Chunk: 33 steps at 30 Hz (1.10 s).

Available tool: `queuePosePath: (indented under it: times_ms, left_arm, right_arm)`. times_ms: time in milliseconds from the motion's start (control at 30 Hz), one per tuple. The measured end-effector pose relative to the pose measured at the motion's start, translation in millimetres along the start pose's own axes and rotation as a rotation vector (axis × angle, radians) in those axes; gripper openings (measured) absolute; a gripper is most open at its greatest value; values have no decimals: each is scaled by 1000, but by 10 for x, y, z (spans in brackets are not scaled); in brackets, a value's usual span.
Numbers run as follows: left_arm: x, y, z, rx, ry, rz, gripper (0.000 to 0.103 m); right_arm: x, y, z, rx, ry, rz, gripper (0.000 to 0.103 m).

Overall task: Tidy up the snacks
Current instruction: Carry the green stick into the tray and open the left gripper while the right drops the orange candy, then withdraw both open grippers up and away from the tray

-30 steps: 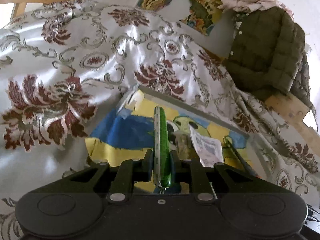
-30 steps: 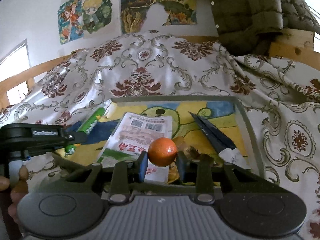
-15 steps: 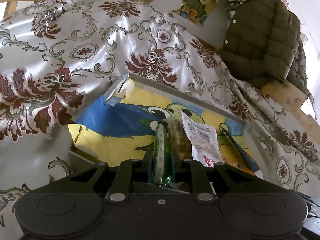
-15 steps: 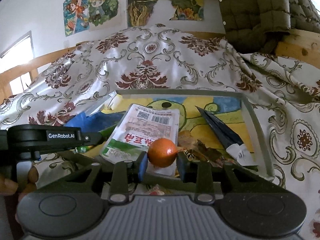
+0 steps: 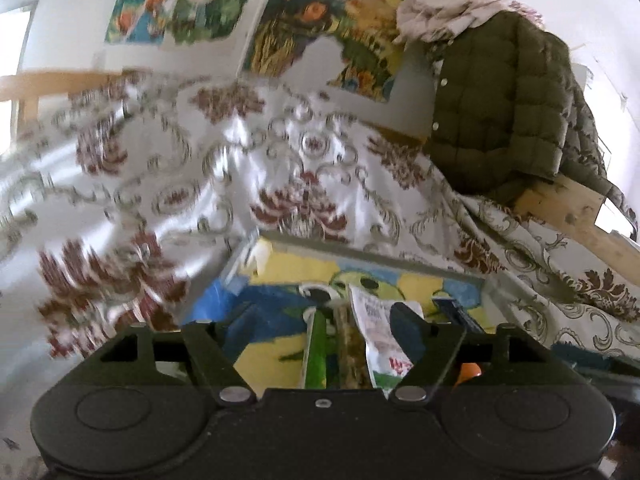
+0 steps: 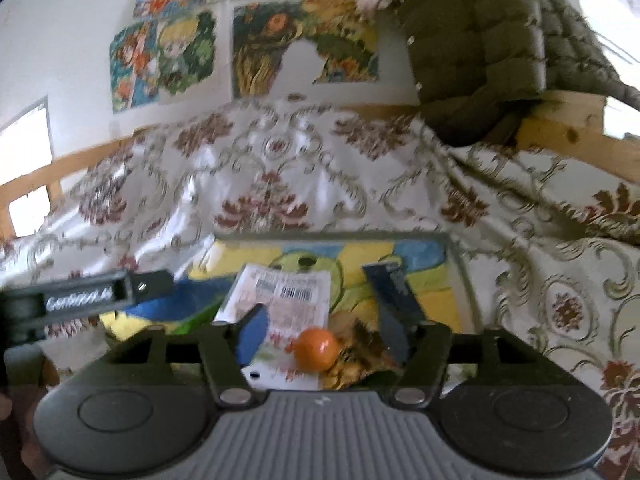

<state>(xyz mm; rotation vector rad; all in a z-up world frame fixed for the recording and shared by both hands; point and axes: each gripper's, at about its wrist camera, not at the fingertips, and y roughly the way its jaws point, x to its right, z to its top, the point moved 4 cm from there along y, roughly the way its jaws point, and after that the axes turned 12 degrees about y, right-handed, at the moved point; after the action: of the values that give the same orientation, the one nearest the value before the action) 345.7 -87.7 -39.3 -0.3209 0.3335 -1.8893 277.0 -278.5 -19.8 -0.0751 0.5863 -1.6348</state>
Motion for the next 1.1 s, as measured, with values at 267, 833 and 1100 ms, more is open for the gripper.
queuePosePath:
  times_ms: [267, 833, 1100]
  left_arm:
    - [108, -462, 194, 88, 50, 54, 101]
    - [360, -1566, 64, 160, 81, 93, 102]
    - [401, -2042, -267, 112, 108, 97, 102]
  right_arm:
    - [209, -370, 241, 88, 70, -34, 102]
    - [380, -1459, 124, 230, 18, -87, 103]
    - [402, -1869, -233, 172, 54, -112, 103]
